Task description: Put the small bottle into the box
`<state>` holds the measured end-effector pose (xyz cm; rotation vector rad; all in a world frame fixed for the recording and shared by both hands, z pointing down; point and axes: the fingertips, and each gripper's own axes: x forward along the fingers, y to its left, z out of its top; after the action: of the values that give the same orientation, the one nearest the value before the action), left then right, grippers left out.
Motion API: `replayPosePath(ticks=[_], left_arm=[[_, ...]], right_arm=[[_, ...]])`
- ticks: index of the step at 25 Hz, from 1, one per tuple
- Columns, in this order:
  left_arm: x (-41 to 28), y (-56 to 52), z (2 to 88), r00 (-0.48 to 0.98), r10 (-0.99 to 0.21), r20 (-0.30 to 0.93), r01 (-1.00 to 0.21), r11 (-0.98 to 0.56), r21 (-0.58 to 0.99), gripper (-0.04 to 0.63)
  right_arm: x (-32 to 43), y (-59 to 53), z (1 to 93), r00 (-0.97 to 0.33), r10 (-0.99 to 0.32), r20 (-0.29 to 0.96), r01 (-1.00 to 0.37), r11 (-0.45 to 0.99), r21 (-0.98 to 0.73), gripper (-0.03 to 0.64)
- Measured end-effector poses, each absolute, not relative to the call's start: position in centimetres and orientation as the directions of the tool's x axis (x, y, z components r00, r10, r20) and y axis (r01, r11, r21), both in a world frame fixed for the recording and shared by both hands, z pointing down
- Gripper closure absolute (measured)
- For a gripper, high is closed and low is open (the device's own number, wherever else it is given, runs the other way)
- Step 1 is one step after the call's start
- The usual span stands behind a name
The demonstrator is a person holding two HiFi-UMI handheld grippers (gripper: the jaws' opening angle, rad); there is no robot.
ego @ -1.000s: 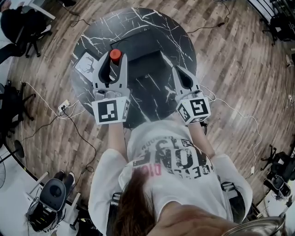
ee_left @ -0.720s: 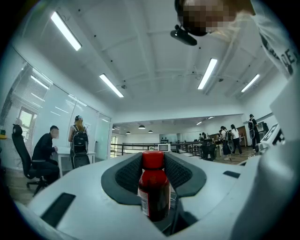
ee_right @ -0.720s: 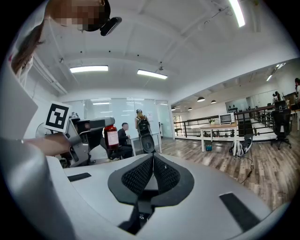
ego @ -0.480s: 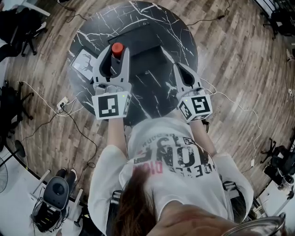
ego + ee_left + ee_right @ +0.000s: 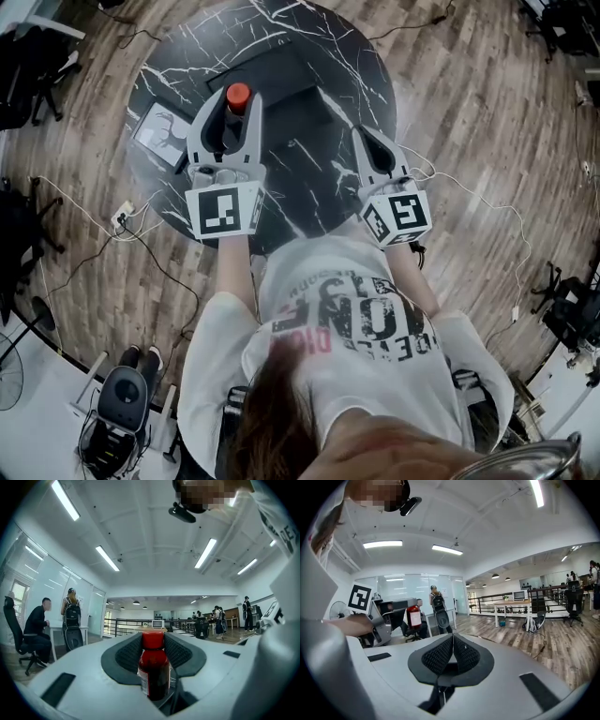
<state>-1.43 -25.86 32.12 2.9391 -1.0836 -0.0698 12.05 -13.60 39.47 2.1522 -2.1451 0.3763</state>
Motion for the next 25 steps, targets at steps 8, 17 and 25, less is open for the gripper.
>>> replayPosePath(ticks=[8,17,25], left_arm=[[-0.3,-26.3,33.6,0.779,-0.627,-0.013,-0.626,-0.779,0.031,0.453],[0.7,-26.9,34.8,0.794,-0.608,0.002,-0.607,-0.793,0.041,0.453],[1.7,-27.4,36.2,0.808,-0.589,0.017,-0.589,-0.806,0.059,0.453]], right_arm=[[12.7,-12.7,40.1,0.03,-0.968,0.248,-0.992,-0.06,-0.114,0.615],[13.0,-11.8,41.0,0.061,-0.962,0.267,-0.988,-0.095,-0.12,0.615],[12.9,-11.8,41.8,0.07,-0.957,0.28,-0.986,-0.109,-0.124,0.615]])
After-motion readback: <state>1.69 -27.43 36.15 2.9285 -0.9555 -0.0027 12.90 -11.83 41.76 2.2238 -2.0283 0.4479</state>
